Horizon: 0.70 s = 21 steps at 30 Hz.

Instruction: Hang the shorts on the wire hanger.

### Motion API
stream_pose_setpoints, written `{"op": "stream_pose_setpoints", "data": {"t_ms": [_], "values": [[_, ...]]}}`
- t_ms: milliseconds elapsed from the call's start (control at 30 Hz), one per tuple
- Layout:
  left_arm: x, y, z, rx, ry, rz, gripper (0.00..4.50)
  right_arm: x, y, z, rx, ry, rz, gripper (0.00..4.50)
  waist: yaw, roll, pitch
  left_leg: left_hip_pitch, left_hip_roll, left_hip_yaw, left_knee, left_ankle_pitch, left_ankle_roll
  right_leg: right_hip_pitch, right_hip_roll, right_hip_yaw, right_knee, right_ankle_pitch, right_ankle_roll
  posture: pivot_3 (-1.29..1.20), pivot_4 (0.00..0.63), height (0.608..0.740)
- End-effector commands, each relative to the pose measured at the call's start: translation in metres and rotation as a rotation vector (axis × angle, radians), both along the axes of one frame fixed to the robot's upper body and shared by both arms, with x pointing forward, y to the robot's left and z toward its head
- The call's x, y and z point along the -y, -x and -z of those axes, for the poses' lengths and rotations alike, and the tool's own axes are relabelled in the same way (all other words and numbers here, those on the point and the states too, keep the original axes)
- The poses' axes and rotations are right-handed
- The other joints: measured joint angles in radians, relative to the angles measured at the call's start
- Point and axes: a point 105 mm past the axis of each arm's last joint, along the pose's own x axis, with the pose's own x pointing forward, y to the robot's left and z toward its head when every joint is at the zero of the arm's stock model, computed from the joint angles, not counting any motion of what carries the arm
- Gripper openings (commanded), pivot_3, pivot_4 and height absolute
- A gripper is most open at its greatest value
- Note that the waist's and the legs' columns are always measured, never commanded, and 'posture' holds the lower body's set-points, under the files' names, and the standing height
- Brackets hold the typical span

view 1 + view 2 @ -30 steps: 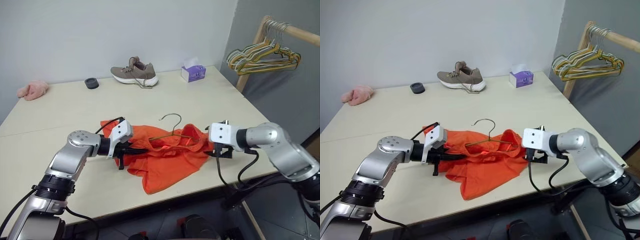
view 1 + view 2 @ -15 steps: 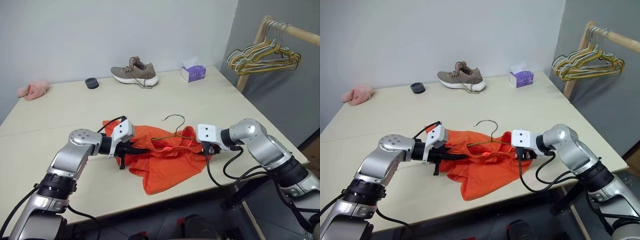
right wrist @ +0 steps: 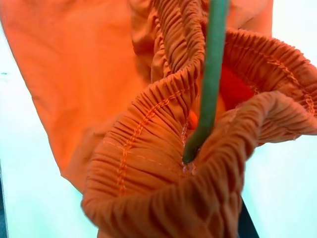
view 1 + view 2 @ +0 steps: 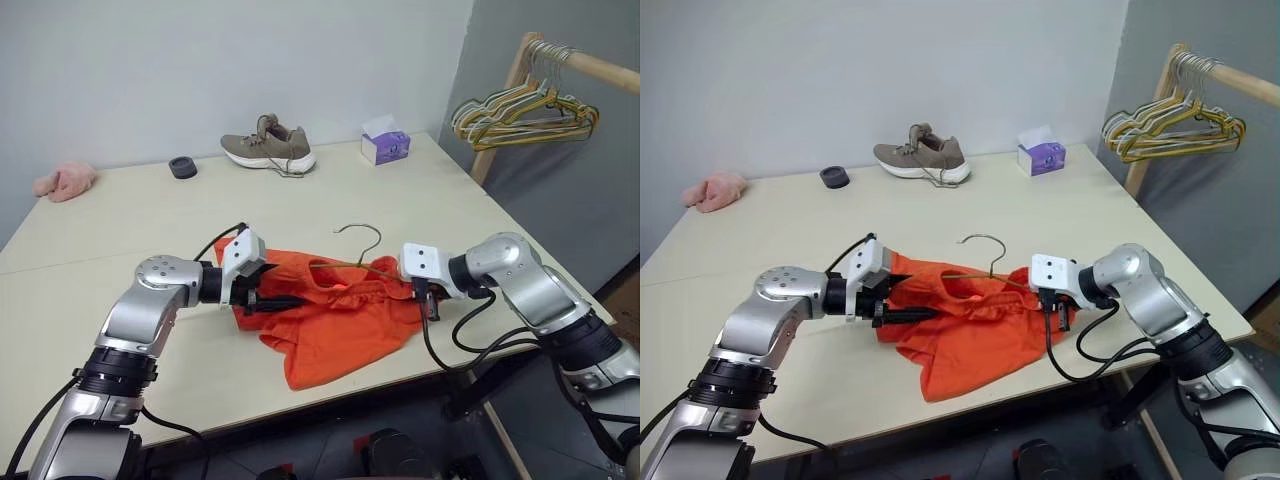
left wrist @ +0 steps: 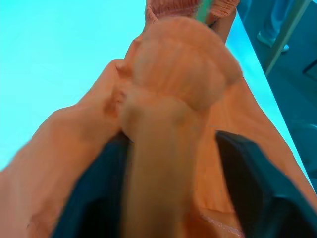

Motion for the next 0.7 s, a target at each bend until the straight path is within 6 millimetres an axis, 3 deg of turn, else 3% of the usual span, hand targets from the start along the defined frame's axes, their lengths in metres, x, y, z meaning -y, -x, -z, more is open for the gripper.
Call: {"op": "stream_pose_setpoints", "data": {"t_ms": [33, 200, 300, 400, 500, 600, 700], "values": [[-0.031, -0.013, -0.024, 0.130, 0.023, -0.145, 3.26, 0.012, -0.004, -0.014, 0.024, -0.049, 0.081, 0.00, -0.003, 0.000, 0.000, 0.000, 0.000, 0.000, 0.000, 0.000, 0.000, 0.000, 0.000, 0.000, 0.000, 0.000, 0.000, -0.29, 0.000, 0.740], [-0.066, -0.028, -0.041, 0.235, 0.075, -0.376, 3.26, 0.040, -0.007, -0.010, -0.014, -0.103, 0.281, 0.00, -0.007, 0.000, 0.000, 0.000, 0.000, 0.000, 0.003, 0.000, 0.000, 0.001, 0.000, 0.000, 0.001, 0.000, 0.000, -0.28, 0.000, 0.740], [-0.065, -0.029, -0.043, 0.239, 0.120, -0.418, 3.26, 0.062, -0.012, -0.009, 0.005, -0.138, 0.432, 0.00, -0.006, 0.000, 0.000, -0.001, -0.001, 0.000, 0.007, 0.000, 0.000, 0.001, -0.001, 0.000, 0.003, 0.000, 0.000, -0.28, 0.000, 0.740], [-0.033, -0.019, -0.044, 0.189, 0.218, -0.328, 3.26, 0.087, -0.012, -0.007, 0.039, -0.170, 0.598, 0.00, -0.002, -0.001, 0.000, -0.002, -0.001, 0.000, 0.009, 0.000, 0.000, 0.001, -0.001, 0.000, 0.004, 0.001, 0.001, -0.30, 0.000, 0.740], [0.011, 0.005, -0.051, 0.076, 0.337, -0.129, 3.26, 0.112, -0.003, -0.009, 0.051, -0.226, 0.758, 0.00, 0.009, -0.001, 0.000, -0.004, -0.002, -0.001, 0.012, 0.000, 0.000, 0.001, -0.001, 0.000, 0.004, 0.001, 0.002, -0.33, 0.000, 0.740], [0.039, 0.026, -0.055, 0.019, 0.364, 0.027, 3.26, 0.131, 0.008, -0.007, 0.051, -0.253, 0.888, 0.00, 0.004, 0.000, -0.001, -0.006, -0.002, 0.000, 0.012, 0.000, 0.000, -0.001, -0.001, 0.000, 0.004, 0.001, 0.003, -0.36, 0.000, 0.740], [0.060, 0.036, -0.060, -0.003, 0.385, 0.126, 4.09, 0.153, 0.017, -0.004, 0.070, -0.271, 1.053, 0.00, -0.011, 0.000, -0.001, -0.005, -0.001, 0.000, 0.012, 0.000, 0.000, 0.000, 0.000, 0.000, 0.004, 0.001, 0.003, -0.38, 0.000, 0.740]]}}
